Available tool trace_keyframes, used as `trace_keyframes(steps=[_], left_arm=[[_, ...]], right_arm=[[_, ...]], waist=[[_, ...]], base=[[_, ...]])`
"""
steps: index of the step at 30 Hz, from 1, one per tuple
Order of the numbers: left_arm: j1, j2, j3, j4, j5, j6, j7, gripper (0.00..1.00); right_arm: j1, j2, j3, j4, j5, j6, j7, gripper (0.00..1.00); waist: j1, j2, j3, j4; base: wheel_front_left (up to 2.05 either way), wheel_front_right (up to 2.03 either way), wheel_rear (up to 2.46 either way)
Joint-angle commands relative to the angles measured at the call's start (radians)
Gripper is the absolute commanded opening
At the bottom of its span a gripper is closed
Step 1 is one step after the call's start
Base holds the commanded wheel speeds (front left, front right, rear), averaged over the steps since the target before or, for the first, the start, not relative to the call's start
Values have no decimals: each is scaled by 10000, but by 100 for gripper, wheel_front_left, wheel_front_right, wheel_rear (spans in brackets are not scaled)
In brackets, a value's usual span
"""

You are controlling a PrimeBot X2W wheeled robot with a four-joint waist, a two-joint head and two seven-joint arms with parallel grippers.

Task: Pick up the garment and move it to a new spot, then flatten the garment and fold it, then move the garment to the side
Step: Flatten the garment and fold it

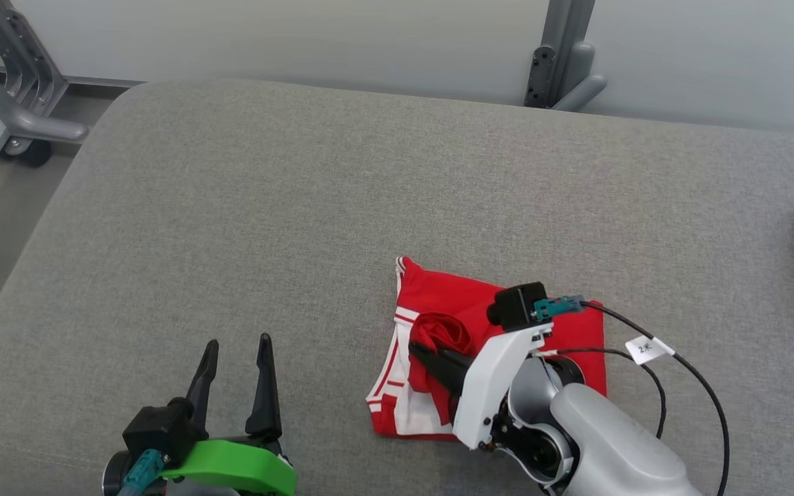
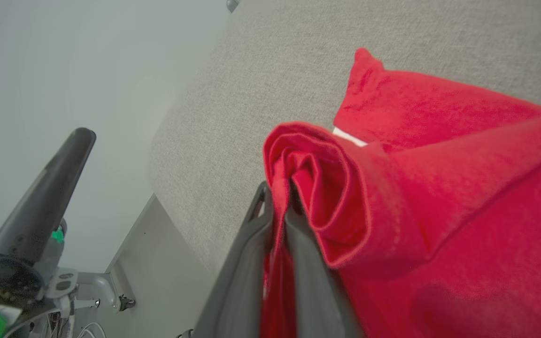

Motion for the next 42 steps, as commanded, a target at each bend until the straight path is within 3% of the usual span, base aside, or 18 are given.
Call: trace_keyframes(steps=[1, 8, 10, 11, 18, 27, 37, 42], left_arm=[[-151, -26, 23, 25, -15, -44, -46, 100], [-198, -78, 71, 113, -5, -72, -77, 100], [-223, -94, 70, 134, 9, -89, -82, 100], [-232, -101, 74, 144, 16, -102, -86, 100], [-176, -123, 131, 180, 57, -89, -78, 100], [-39, -133, 187, 133, 84, -84, -85, 100], [112, -111, 163, 22, 165, -82, -81, 100], [93, -34, 130, -10, 384, -77, -80, 100]], right_arm=[[-166, 49, 189, 230, -29, 1, -62, 0], [-663, 120, 889, 1046, 49, 1, -496, 2], [-805, 131, 1100, 1176, 113, 1, -709, 48], [-885, 133, 1193, 1198, 177, 1, -849, 100], [-1377, 128, 2005, 1477, 133, 1, -1807, 100], [-1497, -163, 1810, 1670, -361, 1, -3197, 100], [-1031, -765, 241, 1647, -1776, 1, -4643, 100], [-309, -833, -1529, 952, -3664, 1, -4875, 100]], waist=[[0, 32, 1, 74], [0, 32, 7, 103], [0, 32, 1, 99], [0, 32, -3, 96], [0, 32, -76, -23], [0, 32, -163, -327], [0, 32, -334, -973], [0, 32, -408, -1344]], base=[[0, 0, 0], [0, 0, 0], [0, 0, 0], [0, 0, 0], [0, 0, 0], [0, 0, 0], [0, 0, 0], [0, 0, 0]])
